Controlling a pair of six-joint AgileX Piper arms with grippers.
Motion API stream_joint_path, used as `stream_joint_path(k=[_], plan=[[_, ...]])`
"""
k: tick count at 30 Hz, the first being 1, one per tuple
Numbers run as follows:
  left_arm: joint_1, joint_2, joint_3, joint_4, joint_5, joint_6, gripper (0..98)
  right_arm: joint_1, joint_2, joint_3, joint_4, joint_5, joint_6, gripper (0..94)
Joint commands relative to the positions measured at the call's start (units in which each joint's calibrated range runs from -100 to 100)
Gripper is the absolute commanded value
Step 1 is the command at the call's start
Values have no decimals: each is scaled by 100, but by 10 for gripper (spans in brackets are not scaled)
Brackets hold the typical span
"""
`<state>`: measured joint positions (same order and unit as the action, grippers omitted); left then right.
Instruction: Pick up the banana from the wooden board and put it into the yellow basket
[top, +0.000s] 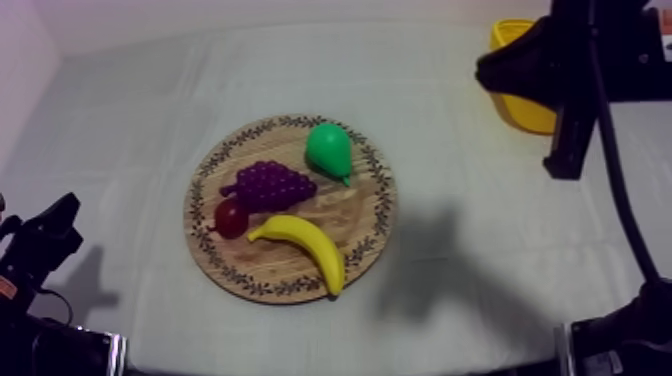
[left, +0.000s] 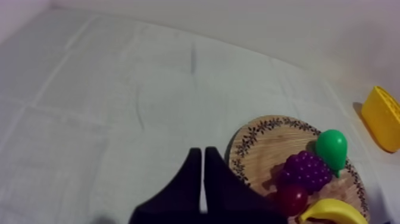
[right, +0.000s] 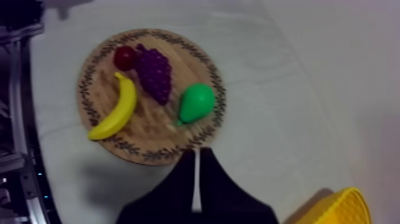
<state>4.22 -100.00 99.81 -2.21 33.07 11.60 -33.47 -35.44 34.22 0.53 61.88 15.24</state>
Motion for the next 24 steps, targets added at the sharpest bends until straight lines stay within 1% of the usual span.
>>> stream_joint_path(k=[1,6,10,17,24], plan=[[1,0,-3,-1,-1,2,1,-436,107,-49,85,141,-259,4],[1,0,-3,-1,-1,0,1,-1001,439,-194,255,404,-693,9],[1,0,-3,-1,-1,0,1,-1271,763,-298,350,468,-1015,12],[1,0,-3,-1,-1,0,1,-1384,1563,-520,277,425,-1265,20],[1,0,-3,-1,-1,0,1,-1549,2347,-508,514,91,-1756,26]])
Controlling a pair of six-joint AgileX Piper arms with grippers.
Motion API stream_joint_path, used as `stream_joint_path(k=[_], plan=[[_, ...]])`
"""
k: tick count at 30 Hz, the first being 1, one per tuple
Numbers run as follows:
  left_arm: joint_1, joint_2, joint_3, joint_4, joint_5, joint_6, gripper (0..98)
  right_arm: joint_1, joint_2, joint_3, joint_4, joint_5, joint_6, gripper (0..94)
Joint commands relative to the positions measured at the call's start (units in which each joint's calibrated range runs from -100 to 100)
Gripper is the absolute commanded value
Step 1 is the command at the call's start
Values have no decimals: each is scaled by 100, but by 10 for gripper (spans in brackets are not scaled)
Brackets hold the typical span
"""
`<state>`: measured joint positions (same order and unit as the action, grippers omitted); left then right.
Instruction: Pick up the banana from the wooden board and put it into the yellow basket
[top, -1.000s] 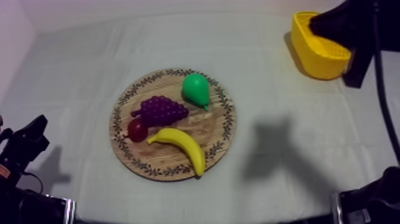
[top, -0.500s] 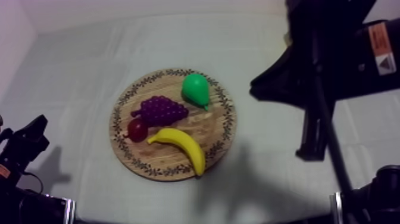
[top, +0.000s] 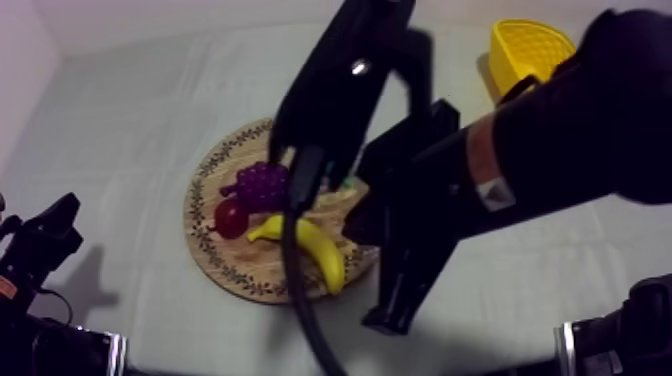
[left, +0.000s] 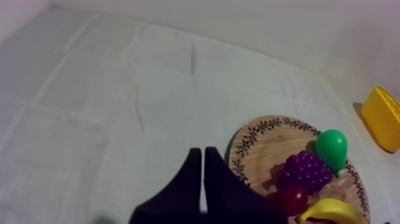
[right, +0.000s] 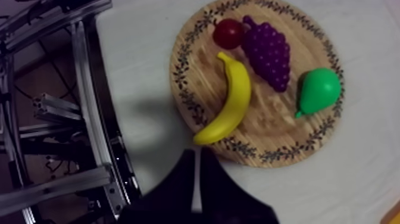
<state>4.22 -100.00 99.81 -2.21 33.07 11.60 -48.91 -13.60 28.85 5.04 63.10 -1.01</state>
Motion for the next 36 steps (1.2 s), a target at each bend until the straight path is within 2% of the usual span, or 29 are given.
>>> stream_joint_path(k=[1,4,12,18,23,30,36], plan=[[1,0,-3,-1,-1,0,1,-15,246,53,96,-81,-183,26],[1,0,-3,-1,-1,2,1,-14,424,144,160,-221,-289,50],[1,0,-3,-1,-1,0,1,-10,532,217,275,-379,-433,418],[1,0,-3,-1,-1,2,1,-112,496,356,389,-489,-465,533],[1,0,-3,-1,-1,0,1,-88,534,398,391,-562,-457,569],[1,0,-3,-1,-1,0,1,176,839,323,192,-783,-214,573],[1,0,-3,-1,-1,0,1,263,1301,338,165,-1118,-180,570]])
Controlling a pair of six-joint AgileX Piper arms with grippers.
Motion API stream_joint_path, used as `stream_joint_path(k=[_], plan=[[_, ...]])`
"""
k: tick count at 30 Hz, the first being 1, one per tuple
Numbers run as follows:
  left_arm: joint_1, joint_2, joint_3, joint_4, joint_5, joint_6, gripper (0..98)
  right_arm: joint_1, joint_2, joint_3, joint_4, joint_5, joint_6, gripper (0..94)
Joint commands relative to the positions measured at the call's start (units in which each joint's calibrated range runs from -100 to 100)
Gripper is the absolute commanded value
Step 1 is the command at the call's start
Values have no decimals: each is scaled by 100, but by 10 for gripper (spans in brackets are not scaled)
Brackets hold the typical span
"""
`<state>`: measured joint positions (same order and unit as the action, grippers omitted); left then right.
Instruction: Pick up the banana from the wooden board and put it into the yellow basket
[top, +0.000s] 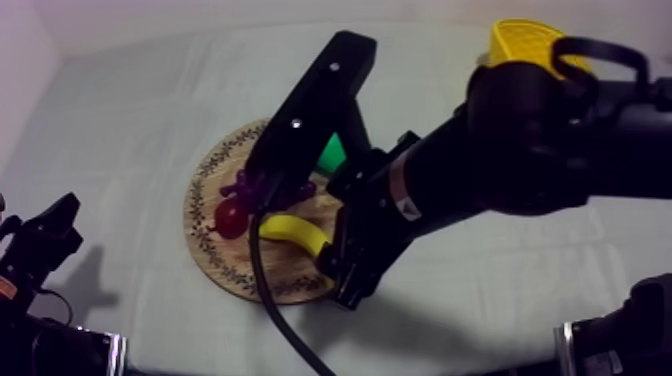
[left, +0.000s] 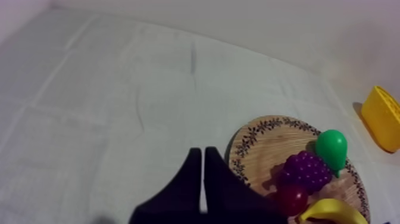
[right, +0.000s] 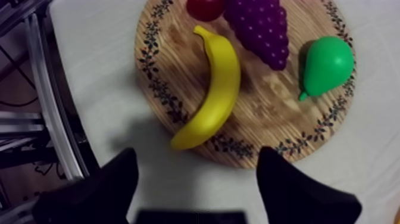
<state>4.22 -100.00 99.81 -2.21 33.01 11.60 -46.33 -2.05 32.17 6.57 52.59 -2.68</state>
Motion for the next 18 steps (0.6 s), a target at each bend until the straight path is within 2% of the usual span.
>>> stream_joint_path(k=[1,7,13,18], plan=[[1,0,-3,-1,5,0,1,-1,265,12,43,-149,-51,570],[1,0,-3,-1,5,1,1,-138,1080,-42,356,-528,-424,569],[1,0,-3,-1,5,0,1,-160,1797,-331,427,-626,-540,569],[1,0,-3,-1,5,0,1,-75,2135,-704,326,-540,-413,570]])
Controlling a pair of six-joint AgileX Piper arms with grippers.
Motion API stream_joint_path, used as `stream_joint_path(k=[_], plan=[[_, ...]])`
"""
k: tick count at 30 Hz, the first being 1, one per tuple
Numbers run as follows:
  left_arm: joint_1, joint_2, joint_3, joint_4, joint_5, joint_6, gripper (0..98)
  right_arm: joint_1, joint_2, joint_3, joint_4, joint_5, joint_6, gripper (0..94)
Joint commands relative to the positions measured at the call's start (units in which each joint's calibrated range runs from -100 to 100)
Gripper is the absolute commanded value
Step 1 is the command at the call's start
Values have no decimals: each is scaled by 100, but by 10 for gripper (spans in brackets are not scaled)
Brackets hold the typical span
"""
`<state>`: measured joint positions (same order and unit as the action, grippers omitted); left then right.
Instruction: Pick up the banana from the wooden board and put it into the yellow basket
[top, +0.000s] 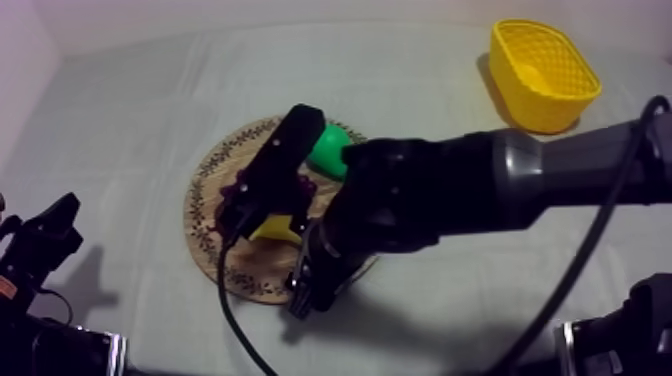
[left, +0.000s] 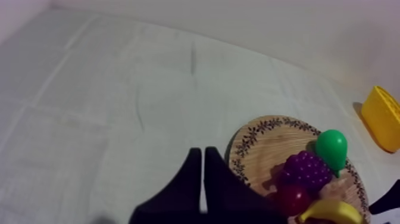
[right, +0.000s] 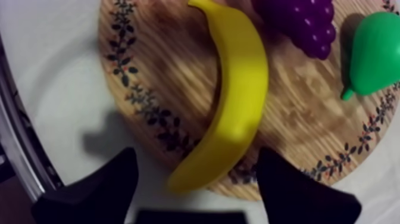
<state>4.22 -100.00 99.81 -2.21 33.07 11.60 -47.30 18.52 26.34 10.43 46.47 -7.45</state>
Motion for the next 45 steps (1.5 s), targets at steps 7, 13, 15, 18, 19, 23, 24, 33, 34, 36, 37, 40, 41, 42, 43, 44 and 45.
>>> stream_joint_path(k=[7,13,15,18,19,23,24,33,34,36,37,40,41,42,43,44,45], plan=[[1,0,-3,-1,0,0,1,166,465,-742,-197,237,321,565],[1,0,-3,-1,0,0,1,232,842,-1200,-262,380,512,550],[1,0,-3,-1,0,0,1,247,953,-1317,-262,398,568,534],[1,0,-3,-1,0,0,1,255,1107,-1413,-224,395,604,502],[1,0,-3,-1,0,0,1,254,1156,-1431,-202,387,603,490],[1,0,-3,-1,0,0,1,243,1320,-1439,-58,306,530,418],[1,0,-3,-1,0,0,1,243,1347,-1422,-20,274,503,399],[1,0,-3,-1,0,3,1,433,1352,-1264,161,-40,440,247],[1,0,-3,-1,0,2,1,452,1323,-1250,183,-58,434,239],[1,0,-3,-1,0,2,1,492,1233,-1208,211,-78,445,228],[1,0,-3,-1,0,3,1,516,1163,-1174,219,-84,463,225],[1,0,-3,-1,0,1,1,629,868,-1063,184,-81,595,221],[1,0,-3,-1,0,2,1,681,755,-1039,151,-64,664,221],[1,0,-3,-1,0,2,1,740,640,-1035,105,-33,745,222],[1,0,-3,-1,0,1,1,810,529,-1053,55,8,831,223],[1,0,-3,-1,0,1,1,886,424,-1092,0,60,920,224],[1,0,-3,-1,0,1,1,969,324,-1156,-52,127,1006,225]])
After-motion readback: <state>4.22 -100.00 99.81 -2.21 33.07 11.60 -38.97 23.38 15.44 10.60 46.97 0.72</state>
